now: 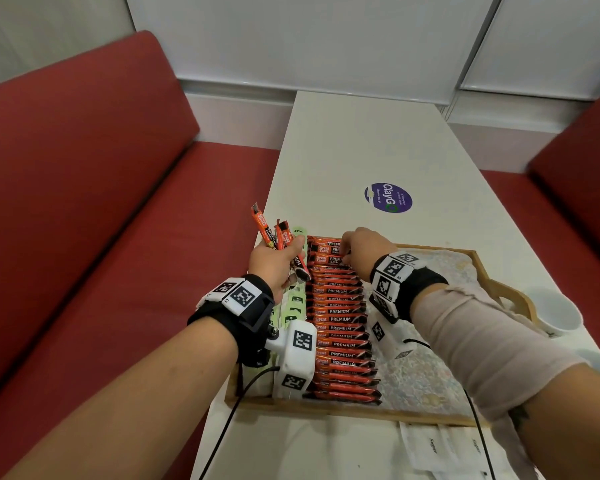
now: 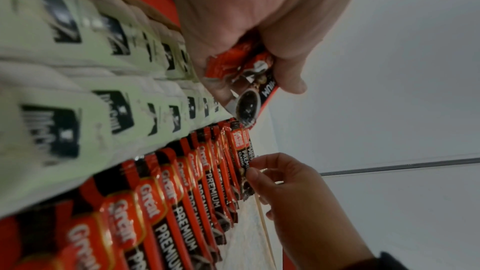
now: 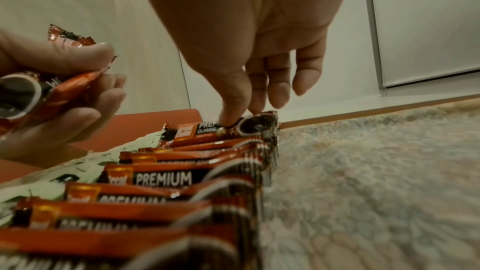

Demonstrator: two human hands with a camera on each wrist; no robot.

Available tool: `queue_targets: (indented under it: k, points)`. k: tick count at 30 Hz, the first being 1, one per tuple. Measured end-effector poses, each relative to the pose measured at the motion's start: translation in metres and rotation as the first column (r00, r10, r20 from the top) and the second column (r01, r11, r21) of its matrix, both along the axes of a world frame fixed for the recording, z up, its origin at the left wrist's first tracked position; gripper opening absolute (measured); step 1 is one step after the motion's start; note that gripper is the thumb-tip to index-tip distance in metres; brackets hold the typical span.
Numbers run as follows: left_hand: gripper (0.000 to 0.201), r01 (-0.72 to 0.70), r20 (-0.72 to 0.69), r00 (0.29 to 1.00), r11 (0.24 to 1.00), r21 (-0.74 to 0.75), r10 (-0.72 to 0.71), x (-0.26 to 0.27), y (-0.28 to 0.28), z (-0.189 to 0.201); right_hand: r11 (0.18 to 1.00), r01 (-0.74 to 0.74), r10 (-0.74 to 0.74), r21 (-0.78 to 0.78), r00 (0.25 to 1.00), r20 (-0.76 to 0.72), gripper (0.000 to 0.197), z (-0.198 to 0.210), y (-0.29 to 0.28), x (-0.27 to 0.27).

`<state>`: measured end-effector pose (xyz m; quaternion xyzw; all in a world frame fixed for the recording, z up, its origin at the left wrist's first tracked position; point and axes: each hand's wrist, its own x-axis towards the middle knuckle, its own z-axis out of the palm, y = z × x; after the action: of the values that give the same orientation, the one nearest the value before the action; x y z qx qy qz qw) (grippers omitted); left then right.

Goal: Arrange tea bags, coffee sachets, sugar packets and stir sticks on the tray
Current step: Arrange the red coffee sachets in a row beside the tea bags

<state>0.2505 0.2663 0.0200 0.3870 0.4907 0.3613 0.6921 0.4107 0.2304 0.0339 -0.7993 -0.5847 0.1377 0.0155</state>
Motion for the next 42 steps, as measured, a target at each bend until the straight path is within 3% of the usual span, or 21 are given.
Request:
queue_targets:
  k: [7,10,12,19,24,26,42]
  points:
    - [0.011,-0.012,0.008,1.0,1.0,0.01,0.012,0.002,-0.002,0.002,0.985,-0.028,0.053,0.17,0.989,-0.141,0.021,0.007,-0.003,-0.01]
    - [0.01,-0.026,-0.004,1.0,0.999,0.019,0.026,0.003,-0.003,0.002,0.985,-0.117,0.15,0.128,0.947,-0.285,0.034,0.016,-0.008,-0.024]
    - [0.011,-0.035,-0.008,0.999,0.999,0.016,0.035,0.004,-0.005,0.004,0.985,-0.141,0.164,0.094,0.934,-0.316,0.031,0.019,-0.012,-0.031]
    - [0.008,-0.022,0.06,0.998,1.0,-0.01,0.022,0.011,-0.015,0.011,0.99,-0.089,0.12,0.11,0.942,-0.313,0.025,0.021,-0.02,-0.033]
    - [0.012,-0.059,0.068,0.996,0.998,0.027,0.057,0.012,-0.018,0.008,0.989,0.079,-0.037,0.127,0.952,-0.303,0.006,0.023,-0.024,-0.016]
    - [0.013,-0.087,0.063,0.994,0.996,0.025,0.085,0.01,-0.016,0.006,0.987,0.117,-0.086,0.109,0.963,-0.255,0.011,0.021,-0.024,-0.007]
    - [0.01,-0.118,0.036,0.992,0.993,-0.004,0.118,0.003,-0.01,0.004,0.996,0.092,-0.094,-0.021,0.991,-0.092,0.006,0.005,-0.022,0.002]
